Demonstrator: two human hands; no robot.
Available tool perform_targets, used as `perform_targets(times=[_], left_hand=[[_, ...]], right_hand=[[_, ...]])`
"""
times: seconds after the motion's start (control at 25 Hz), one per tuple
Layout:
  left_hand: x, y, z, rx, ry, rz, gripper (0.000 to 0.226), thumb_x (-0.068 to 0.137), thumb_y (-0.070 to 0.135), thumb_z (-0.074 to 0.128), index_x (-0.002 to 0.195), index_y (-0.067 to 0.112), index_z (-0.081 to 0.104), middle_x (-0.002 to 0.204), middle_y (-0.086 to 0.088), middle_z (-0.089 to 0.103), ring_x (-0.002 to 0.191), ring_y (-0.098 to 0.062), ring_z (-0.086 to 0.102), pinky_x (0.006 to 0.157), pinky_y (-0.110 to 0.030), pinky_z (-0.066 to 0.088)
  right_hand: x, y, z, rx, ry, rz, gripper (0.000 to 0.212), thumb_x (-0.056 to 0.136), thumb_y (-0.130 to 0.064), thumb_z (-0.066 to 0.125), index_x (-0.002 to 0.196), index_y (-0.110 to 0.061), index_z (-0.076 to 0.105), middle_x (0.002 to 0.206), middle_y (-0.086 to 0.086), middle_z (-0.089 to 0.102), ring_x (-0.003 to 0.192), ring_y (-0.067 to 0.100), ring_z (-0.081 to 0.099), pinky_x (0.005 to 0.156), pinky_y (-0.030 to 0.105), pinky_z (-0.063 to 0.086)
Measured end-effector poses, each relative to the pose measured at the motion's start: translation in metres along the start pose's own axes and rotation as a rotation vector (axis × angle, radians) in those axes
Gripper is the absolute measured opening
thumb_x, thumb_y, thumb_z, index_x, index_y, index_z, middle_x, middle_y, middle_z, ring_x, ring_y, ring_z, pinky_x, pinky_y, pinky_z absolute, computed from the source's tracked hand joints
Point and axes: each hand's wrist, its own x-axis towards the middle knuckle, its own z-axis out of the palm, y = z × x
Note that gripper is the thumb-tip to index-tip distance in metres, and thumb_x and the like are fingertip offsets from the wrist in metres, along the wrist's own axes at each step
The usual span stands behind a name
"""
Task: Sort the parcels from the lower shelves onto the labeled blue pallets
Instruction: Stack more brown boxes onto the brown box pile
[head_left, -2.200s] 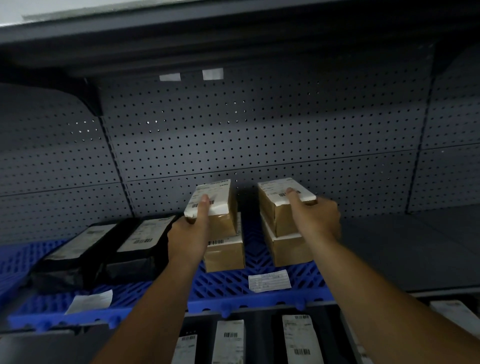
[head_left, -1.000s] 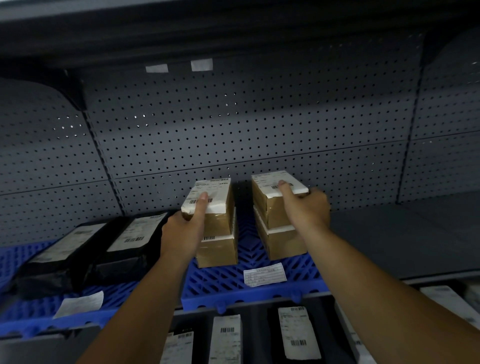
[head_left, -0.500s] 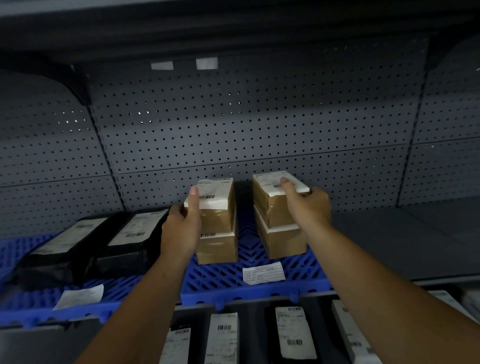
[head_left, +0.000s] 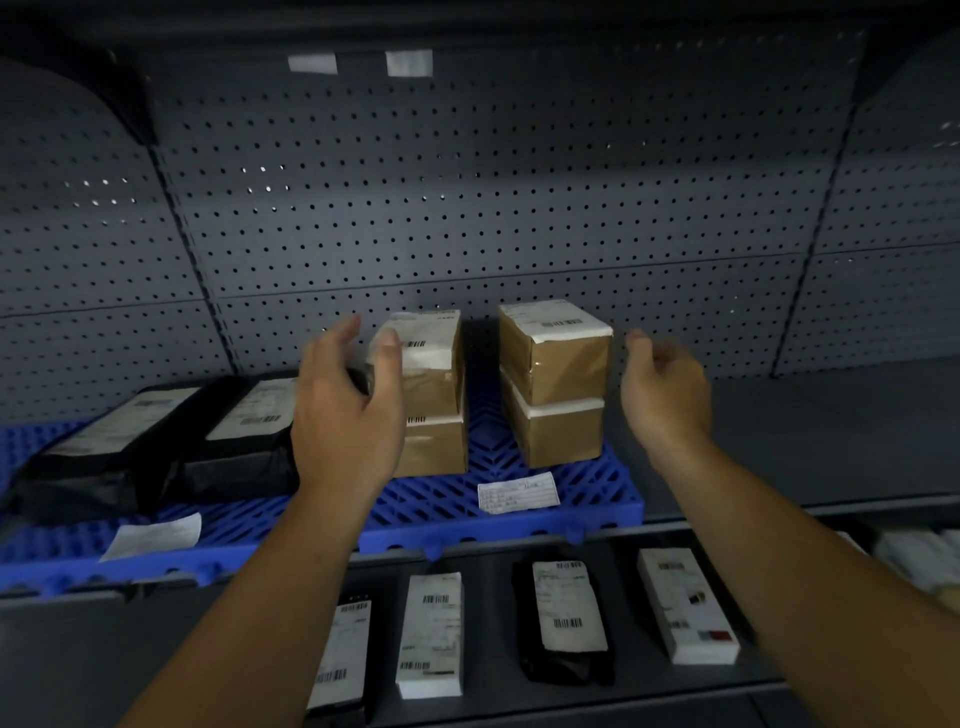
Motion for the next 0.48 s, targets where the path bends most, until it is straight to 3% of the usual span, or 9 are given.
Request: perform_targets(times=[0.12,0.24,0.36,0.48], left_hand=[[-0.009,-0.003,-0.009,-0.006,-0.029,0.047,0.035,0.096,0.048,0.053,0.124,0.029,0.061,0.118,0.013,0.053,0.118,-0.013,0.057,0.097,-0.042,0.052],[-0.022,-0.01,-0.01,0.115,-0.121,0.152,0.022,0.095,0.037,0.058,0.114,0.028,0.065,0.113,0.01,0.057,0.112,-0.015,0.056,0.095,-0.042,0.049],[-0.042,-0.016,-0.011,0.263,-0.207,0.286,0.031,0.091,0.038,0.056,0.113,0.021,0.069,0.112,0.005,0.063,0.107,-0.017,0.055,0.093,-0.043,0.049],[-0.068,-0.019,-0.016,0.356,-0.181,0.335,0.033,0.09,0.039,0.055,0.109,0.017,0.072,0.108,0.002,0.067,0.099,-0.021,0.058,0.086,-0.045,0.051]], right_hand=[[-0.015,0.015,-0.019,-0.113,0.103,-0.279,0.026,0.094,-0.044,0.055,0.106,-0.023,0.064,0.106,-0.003,0.065,0.105,0.022,0.061,0.096,0.051,0.049],[-0.04,0.019,-0.033,-0.316,0.11,-0.582,0.019,0.09,-0.031,0.064,0.106,-0.021,0.066,0.108,-0.003,0.065,0.105,0.02,0.056,0.097,0.042,0.042],[-0.058,0.022,-0.036,-0.393,0.047,-0.662,0.019,0.086,-0.027,0.07,0.103,-0.02,0.068,0.104,-0.004,0.065,0.101,0.016,0.055,0.095,0.035,0.038],[-0.071,0.03,-0.041,-0.412,-0.015,-0.721,0.019,0.085,-0.024,0.074,0.102,-0.019,0.068,0.102,-0.004,0.064,0.099,0.018,0.054,0.091,0.033,0.036]])
